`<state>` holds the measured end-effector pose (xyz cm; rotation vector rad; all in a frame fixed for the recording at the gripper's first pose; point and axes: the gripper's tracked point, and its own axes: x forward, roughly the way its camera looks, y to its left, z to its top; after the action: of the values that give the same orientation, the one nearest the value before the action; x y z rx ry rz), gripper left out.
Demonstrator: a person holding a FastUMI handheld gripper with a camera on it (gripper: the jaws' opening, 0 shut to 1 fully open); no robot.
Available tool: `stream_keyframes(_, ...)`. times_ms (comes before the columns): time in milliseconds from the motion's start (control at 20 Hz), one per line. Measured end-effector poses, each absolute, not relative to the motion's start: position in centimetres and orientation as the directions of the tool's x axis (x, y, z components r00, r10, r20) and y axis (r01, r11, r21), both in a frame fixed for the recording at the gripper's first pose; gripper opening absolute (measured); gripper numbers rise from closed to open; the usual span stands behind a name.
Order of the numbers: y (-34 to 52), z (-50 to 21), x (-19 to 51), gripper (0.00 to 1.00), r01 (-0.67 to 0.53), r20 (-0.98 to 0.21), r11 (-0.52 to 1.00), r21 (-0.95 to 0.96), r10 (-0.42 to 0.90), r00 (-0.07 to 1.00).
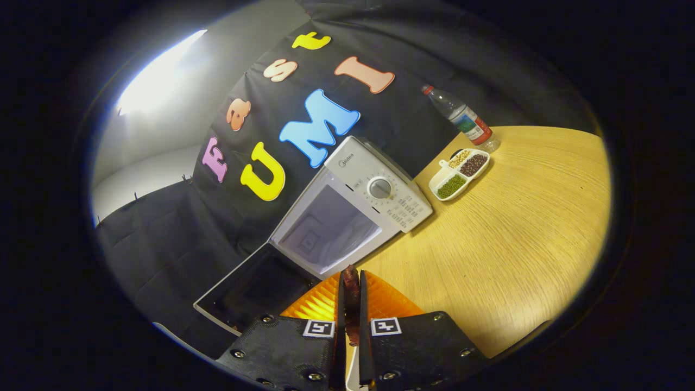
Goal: Open the microwave, put the food inside, and close the microwave door.
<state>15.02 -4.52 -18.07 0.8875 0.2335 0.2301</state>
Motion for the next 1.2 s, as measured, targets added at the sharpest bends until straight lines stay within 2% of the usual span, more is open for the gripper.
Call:
stream_keyframes(350, -0.1, -12.7, 19.7, 0.09, -0.165, -0.037, 0.613, 0.773, 0.303, 0.952)
stream_keyframes(950, 6.9, -15.5, 35.3, 0.1, -0.017, -0.154, 0.695, 0.719, 0.183, 0.971)
stream_keyframes(1200, 9.6, -16.0, 40.8, 0.1, -0.018, -0.149, 0.727, 0.686, 0.164, 0.975)
